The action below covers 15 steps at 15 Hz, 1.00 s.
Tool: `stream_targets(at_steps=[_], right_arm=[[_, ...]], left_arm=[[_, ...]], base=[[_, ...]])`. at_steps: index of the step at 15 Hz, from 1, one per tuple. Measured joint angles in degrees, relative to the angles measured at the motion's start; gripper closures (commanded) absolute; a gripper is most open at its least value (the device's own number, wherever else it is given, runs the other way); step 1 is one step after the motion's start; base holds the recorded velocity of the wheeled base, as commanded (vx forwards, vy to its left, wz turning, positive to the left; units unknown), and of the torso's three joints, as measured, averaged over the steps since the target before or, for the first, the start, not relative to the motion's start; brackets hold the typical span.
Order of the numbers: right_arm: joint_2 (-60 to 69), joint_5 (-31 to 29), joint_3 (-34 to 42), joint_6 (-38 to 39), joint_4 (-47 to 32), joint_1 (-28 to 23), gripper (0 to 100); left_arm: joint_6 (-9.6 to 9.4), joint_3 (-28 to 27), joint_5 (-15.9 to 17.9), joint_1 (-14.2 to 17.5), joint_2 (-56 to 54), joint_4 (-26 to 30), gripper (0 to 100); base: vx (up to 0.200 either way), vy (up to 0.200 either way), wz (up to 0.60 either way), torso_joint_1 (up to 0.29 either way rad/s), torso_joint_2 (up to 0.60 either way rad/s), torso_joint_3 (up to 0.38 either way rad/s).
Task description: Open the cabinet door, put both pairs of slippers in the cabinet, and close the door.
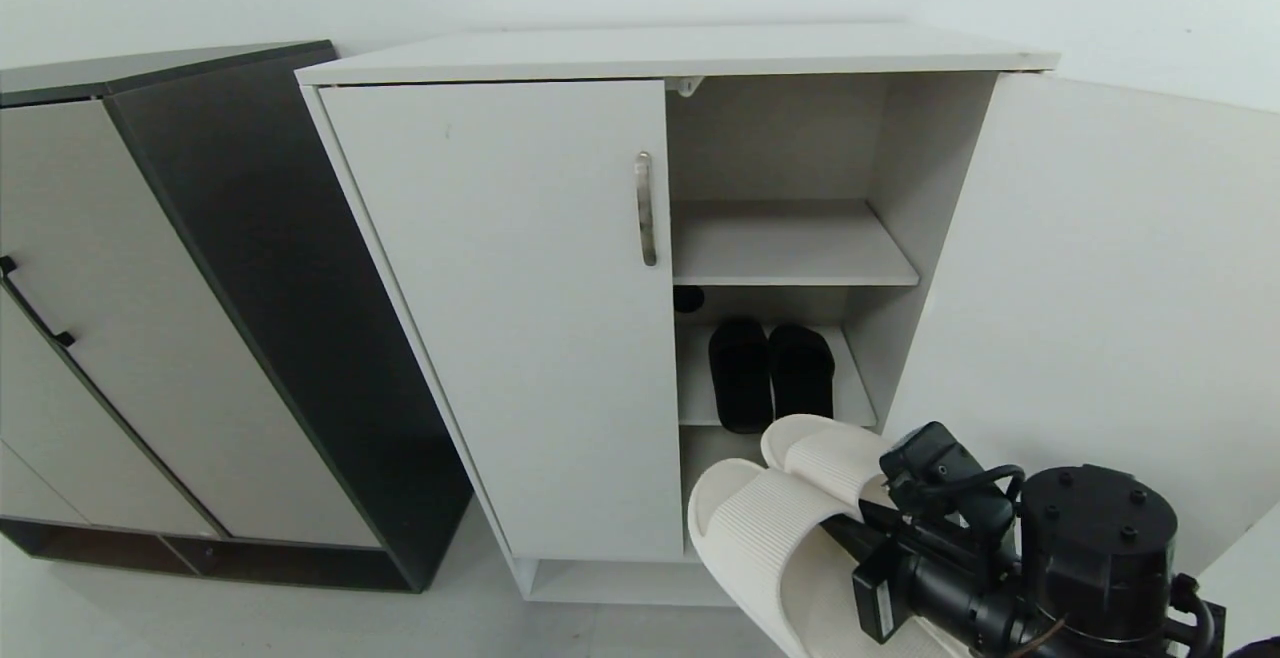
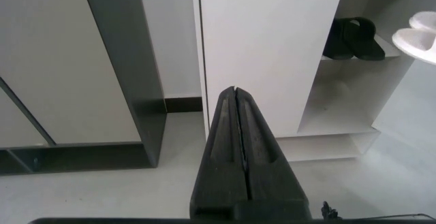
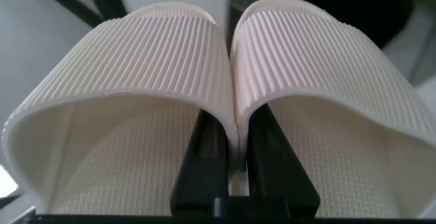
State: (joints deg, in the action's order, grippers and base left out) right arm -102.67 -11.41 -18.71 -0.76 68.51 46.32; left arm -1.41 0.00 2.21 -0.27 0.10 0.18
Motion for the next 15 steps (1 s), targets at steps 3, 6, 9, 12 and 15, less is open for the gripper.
stream_targets(at_steps=[3,6,9,12,15], right_arm=[[4.6,-5.3,-6.4,2.3,-17.0,0.8,100],[10.4,-7.6,-15.0,8.9,-36.2,2.8,100],[12.7,-17.2,-25.1,15.5,-48.4,4.2,100],[11.1,-23.5,-30.8,18.5,-49.4,5.4,100],[9.5,-27.6,-36.6,17.9,-49.6,6.6,100]], left_arm=[[0.0,0.0,0.0,0.0,0.0,0.0,100],[0.0,0.0,0.0,0.0,0.0,0.0,100],[0.0,0.0,0.0,0.0,0.0,0.0,100],[0.0,0.0,0.0,0.0,0.0,0.0,100],[0.02,0.0,0.0,0.0,0.0,0.0,100]], base=[[0.0,0.0,0.0,0.0,0.0,0.0],[0.0,0.0,0.0,0.0,0.0,0.0],[0.0,0.0,0.0,0.0,0.0,0.0],[0.0,0.0,0.0,0.0,0.0,0.0],[0.0,0.0,0.0,0.0,0.0,0.0]])
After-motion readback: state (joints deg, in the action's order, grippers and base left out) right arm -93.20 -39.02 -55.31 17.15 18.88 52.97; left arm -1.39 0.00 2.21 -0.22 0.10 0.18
